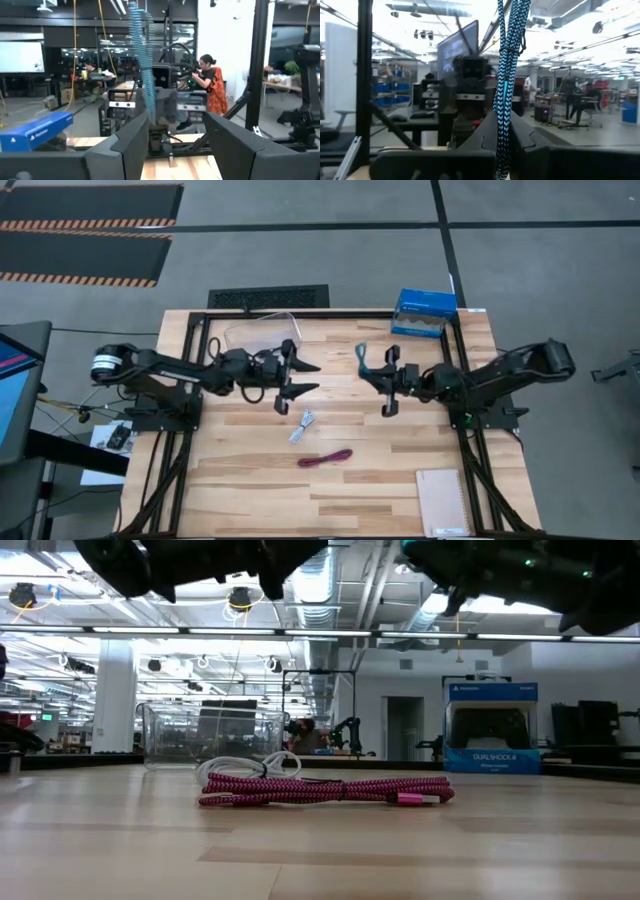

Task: Pick and place USB-C Cables
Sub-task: Put the blue charger cable into the transparent bin

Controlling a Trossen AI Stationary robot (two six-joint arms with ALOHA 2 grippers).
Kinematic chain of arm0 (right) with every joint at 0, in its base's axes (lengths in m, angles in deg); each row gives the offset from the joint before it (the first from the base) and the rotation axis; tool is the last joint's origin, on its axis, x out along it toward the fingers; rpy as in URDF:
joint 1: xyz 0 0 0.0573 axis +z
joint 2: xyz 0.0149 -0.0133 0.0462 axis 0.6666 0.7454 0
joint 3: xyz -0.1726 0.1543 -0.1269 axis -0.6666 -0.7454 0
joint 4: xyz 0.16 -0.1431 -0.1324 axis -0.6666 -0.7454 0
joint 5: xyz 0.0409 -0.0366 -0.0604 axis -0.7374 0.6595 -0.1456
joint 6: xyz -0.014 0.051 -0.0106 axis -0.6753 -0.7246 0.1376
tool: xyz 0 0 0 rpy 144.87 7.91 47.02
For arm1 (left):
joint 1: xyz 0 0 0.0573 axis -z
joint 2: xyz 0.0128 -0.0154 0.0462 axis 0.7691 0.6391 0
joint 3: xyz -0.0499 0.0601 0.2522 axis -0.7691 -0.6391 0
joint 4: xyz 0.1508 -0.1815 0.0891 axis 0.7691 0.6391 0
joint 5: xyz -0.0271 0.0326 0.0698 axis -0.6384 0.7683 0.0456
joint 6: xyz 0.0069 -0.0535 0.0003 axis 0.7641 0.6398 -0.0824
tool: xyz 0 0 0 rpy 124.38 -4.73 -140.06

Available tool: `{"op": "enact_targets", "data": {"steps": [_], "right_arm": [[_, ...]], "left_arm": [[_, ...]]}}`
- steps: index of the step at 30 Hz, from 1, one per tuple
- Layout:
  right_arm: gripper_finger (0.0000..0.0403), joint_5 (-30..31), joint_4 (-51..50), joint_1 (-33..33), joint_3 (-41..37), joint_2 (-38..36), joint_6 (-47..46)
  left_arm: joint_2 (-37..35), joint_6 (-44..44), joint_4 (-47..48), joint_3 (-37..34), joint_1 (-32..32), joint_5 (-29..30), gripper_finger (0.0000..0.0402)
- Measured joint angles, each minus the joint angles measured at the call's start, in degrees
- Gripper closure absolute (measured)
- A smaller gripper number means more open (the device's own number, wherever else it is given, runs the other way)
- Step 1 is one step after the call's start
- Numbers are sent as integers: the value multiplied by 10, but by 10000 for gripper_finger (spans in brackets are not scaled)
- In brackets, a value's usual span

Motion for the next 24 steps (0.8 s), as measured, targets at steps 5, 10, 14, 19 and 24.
{"op": "enact_targets", "data": {"steps": [5, 10, 14, 19, 24], "right_arm": [[375, -19, -2, 0, 42, 71, -14], [372, -30, -3, 1, 86, 134, -16], [376, -57, -4, -1, 114, 177, -35], [375, -73, -3, 0, 143, 214, -44], [372, -75, -2, 0, 159, 231, -44]], "left_arm": [[40, 46, -16, 14, -20, -29, 215], [64, 55, -15, 29, -22, -44, 215], [67, 53, -16, 33, -22, -45, 215], [67, 54, -19, 33, -22, -43, 215], [67, 55, -17, 33, -22, -48, 217]]}}
